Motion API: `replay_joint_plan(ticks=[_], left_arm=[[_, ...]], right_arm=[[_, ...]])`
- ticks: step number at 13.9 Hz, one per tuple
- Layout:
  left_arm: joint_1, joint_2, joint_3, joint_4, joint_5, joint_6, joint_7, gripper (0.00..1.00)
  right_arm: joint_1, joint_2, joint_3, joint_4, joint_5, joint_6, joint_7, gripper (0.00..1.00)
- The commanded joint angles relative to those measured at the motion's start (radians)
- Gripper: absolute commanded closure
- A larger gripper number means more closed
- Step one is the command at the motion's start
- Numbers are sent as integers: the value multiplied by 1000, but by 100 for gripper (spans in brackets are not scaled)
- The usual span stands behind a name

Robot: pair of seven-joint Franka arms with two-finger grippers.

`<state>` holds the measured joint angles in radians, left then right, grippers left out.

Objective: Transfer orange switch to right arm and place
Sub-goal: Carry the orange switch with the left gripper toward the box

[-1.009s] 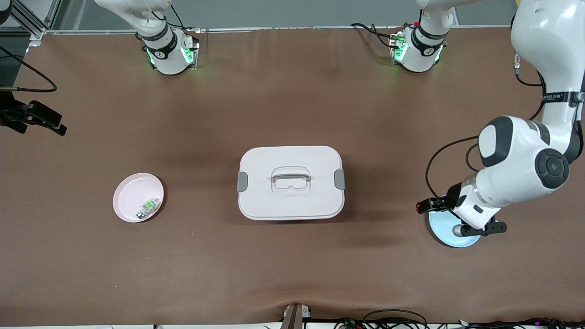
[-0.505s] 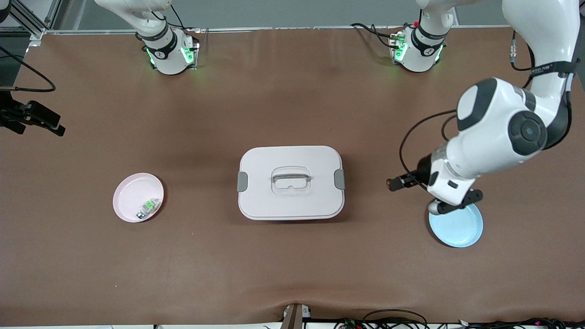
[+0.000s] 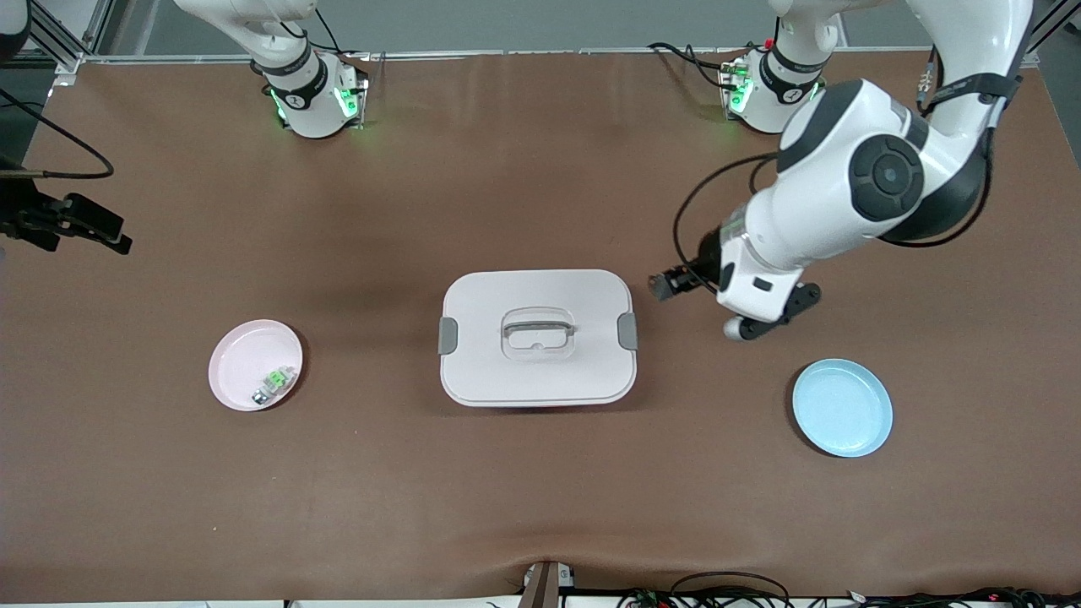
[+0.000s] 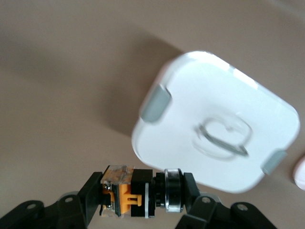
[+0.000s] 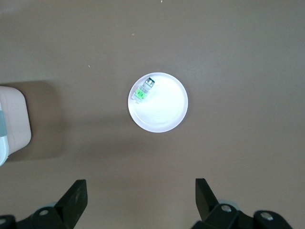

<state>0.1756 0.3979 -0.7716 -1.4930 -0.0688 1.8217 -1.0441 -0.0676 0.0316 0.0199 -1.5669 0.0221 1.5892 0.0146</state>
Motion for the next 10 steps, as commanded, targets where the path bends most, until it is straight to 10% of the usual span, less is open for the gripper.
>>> replay_joint_plan(ticks=[1,10], left_arm=[[10,-8,-26,10,-83,-22,-66,82],[-102,42,-51,11,-226,16,-359,84]], right_arm=[[6,7,-1,5,77,-20,13,0],[81,-54,0,-48,255,-5,276,0]])
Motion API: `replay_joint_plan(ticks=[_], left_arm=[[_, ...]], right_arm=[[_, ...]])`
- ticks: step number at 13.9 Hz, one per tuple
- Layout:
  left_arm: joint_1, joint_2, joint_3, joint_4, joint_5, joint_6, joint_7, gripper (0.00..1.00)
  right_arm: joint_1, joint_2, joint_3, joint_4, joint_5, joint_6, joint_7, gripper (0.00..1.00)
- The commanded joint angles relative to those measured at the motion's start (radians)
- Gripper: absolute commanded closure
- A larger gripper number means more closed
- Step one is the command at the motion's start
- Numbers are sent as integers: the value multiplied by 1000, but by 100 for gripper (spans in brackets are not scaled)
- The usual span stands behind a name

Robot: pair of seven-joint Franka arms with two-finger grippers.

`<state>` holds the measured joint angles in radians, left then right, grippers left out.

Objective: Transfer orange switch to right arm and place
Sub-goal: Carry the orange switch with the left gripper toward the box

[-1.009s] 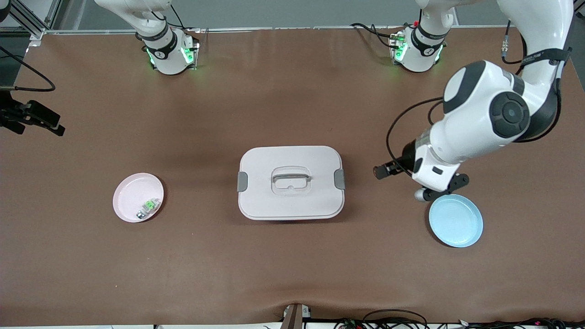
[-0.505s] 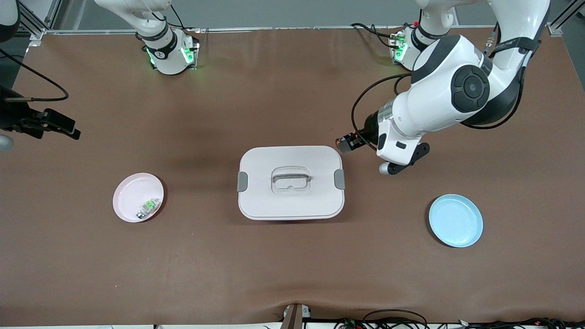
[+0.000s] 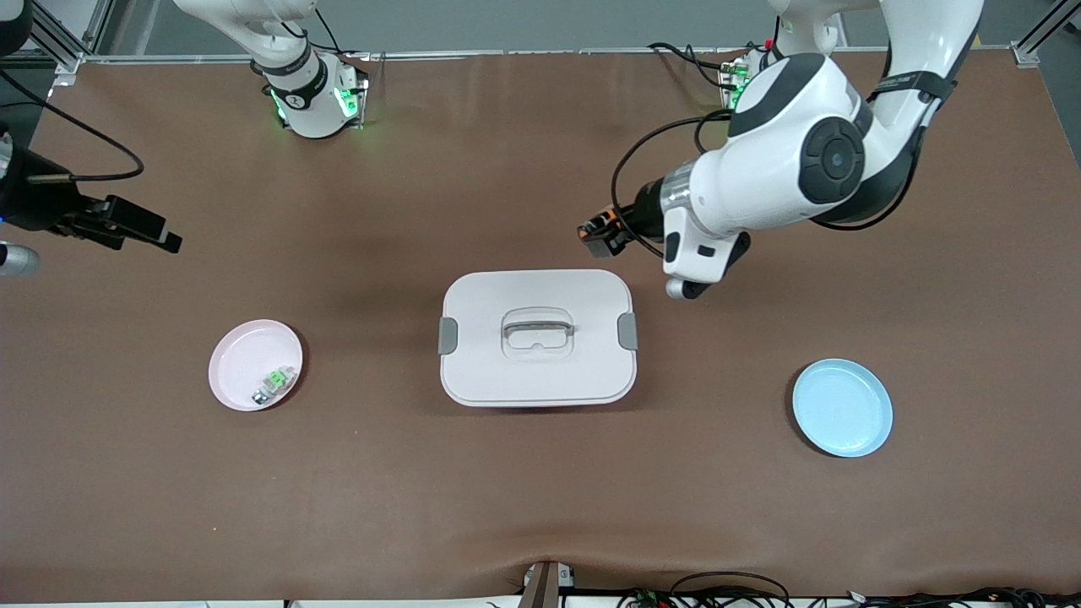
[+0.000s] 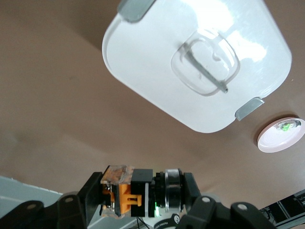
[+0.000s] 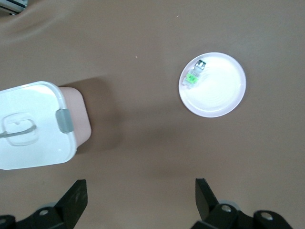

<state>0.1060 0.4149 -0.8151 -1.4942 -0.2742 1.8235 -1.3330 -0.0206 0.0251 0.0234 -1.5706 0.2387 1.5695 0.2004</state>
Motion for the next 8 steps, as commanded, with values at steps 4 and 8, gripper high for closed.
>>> replay_joint_plan(ticks=[4,8], left_arm=[[-75,48,-7,14,-42,45,-187,85],[-114,90,-7,61,-60,115,-248,87]], right_arm=[[63,-161,-3,-207,149,137,214,0],[146,-319,-3,-455,221,349,359,0]])
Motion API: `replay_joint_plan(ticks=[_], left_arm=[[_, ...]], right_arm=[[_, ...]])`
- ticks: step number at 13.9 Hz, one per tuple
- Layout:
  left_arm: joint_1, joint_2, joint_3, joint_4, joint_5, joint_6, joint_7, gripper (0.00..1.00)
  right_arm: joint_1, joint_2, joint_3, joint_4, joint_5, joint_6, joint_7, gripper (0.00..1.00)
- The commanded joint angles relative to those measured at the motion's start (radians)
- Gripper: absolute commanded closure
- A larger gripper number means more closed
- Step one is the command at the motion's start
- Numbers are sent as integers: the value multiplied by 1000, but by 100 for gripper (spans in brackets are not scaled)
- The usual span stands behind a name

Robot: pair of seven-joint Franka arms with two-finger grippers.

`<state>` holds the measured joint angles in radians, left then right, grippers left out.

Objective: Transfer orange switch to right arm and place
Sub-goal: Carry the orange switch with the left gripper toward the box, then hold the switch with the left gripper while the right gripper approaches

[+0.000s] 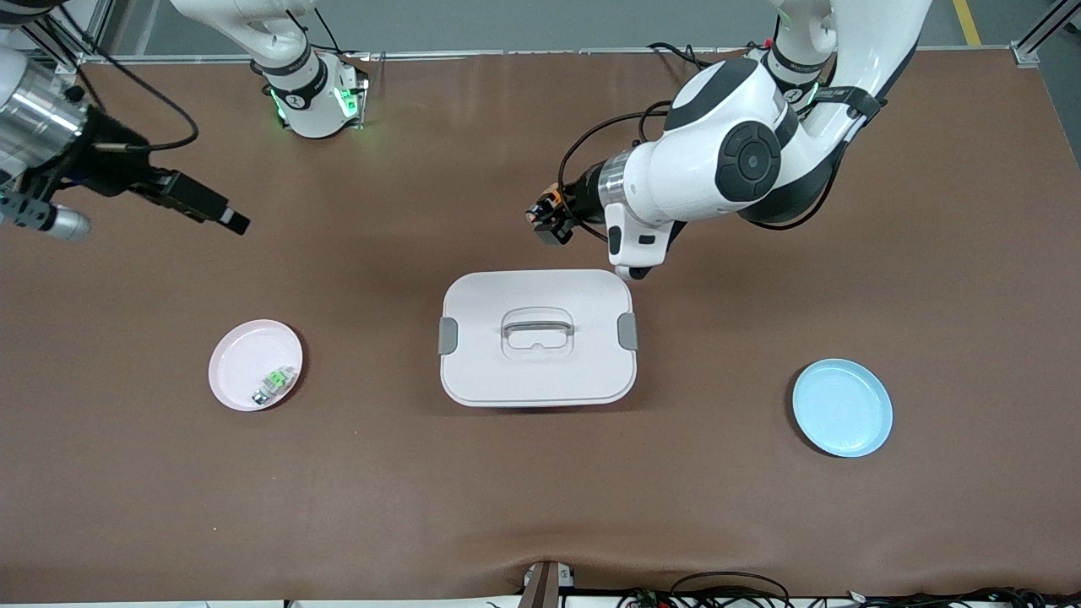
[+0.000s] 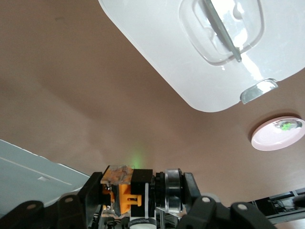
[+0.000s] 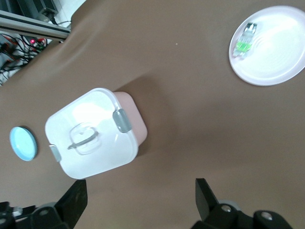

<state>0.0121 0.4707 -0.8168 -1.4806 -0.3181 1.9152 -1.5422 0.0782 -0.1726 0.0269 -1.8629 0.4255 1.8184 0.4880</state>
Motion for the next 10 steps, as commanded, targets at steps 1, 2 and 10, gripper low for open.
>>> replay_joint_plan(ticks=[1,2,10], left_arm=[[-29,48,-5,57,-16,37,-61,87],[-35,58,-5,66,-16,53,-76,87],[-75,72,-1,71,-16,131,-197,87]], right_arm=[[86,-149,-5,-209,35,151,114,0],[124,-169,-5,-237,35,191,168,0],[224,-180,194,-301,32,496,575,0]])
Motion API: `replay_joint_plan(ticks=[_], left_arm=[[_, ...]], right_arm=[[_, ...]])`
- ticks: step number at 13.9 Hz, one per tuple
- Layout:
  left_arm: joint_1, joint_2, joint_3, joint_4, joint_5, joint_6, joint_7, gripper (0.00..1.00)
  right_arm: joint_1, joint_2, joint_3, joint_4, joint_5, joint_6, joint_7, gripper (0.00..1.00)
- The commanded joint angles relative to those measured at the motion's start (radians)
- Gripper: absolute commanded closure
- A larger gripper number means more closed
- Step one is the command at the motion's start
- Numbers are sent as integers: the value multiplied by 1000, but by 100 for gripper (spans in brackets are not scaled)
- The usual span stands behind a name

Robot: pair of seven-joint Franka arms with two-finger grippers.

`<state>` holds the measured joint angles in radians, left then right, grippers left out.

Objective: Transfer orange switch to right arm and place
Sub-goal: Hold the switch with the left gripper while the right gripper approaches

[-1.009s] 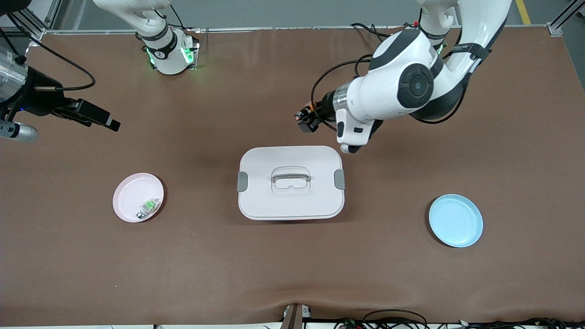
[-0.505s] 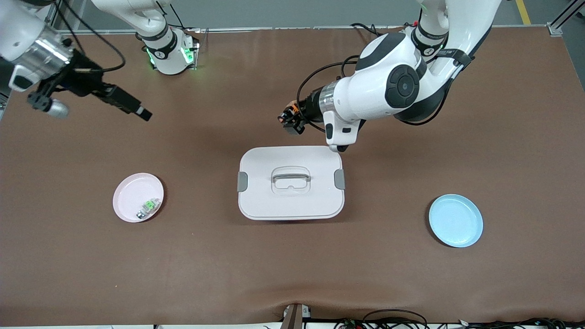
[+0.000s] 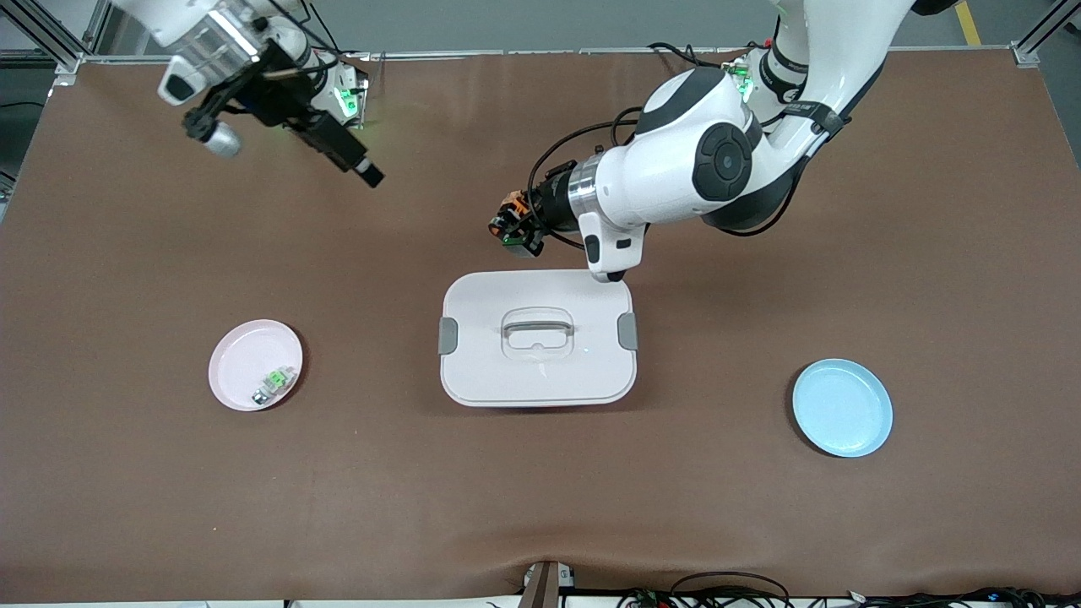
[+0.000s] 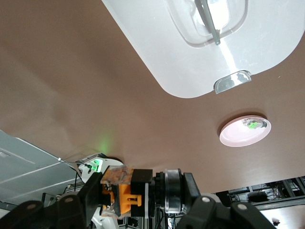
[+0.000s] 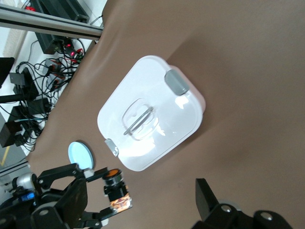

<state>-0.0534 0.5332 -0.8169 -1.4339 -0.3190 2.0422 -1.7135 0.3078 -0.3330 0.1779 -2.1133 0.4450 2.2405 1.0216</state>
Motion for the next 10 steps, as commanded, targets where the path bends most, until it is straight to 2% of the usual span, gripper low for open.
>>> replay_joint_plan(ticks=[1,4,7,10], left_arm=[[-9,10,-1,24,-15,4,-29,87],[-16,10,1,23,-12,4,-26,87],[-16,11,2,24,-11,6,-25,87],[-14,11,2,24,-11,6,-25,87]], right_arm=[[-7,-17,75,-68,12,120,54,0],[-10,-11,152,-93,6,224,63,0],[-13,11,190,-93,-2,281,63,0],[-9,61,218,-93,-80,344,61,0]])
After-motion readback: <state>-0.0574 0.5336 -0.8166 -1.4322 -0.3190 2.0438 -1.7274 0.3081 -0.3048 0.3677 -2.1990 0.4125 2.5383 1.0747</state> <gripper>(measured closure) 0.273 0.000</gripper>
